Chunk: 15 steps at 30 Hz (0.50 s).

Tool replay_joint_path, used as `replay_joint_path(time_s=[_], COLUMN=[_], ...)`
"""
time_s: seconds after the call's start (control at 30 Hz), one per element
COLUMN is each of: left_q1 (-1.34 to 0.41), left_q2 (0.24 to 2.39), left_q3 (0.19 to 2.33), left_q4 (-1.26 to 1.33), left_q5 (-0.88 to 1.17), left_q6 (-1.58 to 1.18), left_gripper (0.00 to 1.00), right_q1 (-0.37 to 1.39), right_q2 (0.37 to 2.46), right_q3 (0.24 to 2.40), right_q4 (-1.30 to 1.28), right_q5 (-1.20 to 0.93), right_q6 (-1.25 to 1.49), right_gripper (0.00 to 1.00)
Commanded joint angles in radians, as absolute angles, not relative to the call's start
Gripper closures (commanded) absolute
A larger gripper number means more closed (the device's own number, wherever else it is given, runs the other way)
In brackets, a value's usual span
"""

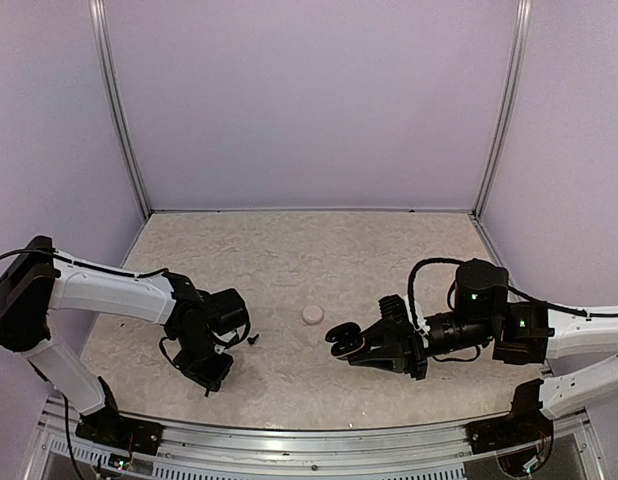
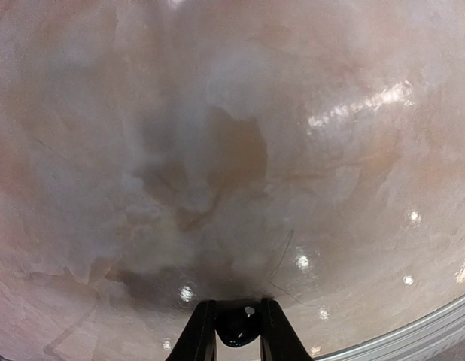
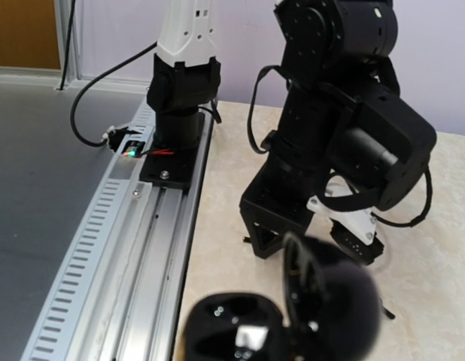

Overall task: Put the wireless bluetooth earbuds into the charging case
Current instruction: Pick up the left earbud from the center of the board.

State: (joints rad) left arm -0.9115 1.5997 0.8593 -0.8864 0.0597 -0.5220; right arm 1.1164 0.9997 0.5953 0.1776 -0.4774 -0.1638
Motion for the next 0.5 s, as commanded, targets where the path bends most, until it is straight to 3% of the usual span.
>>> replay_joint_path(time_s=[0.0, 0.47], left_q1=[-0.919, -0.917], left_q2=[1.609, 1.402], left_q3=[0.873, 0.941], left_q4=[-0.912, -0.775], left_q5=[0.021, -0.07], left_q6=[-0.508, -0.544], left_gripper=[0.83, 0.86], right_q1=[1.111, 1.111], right_q2=[1.001, 0.998], right_q3=[0.601, 0.584], right_q4=[0.187, 0.298], right_q5=[-0.467, -0.327], right_q6=[-0.164, -0.155], right_gripper=[1.0, 1.0])
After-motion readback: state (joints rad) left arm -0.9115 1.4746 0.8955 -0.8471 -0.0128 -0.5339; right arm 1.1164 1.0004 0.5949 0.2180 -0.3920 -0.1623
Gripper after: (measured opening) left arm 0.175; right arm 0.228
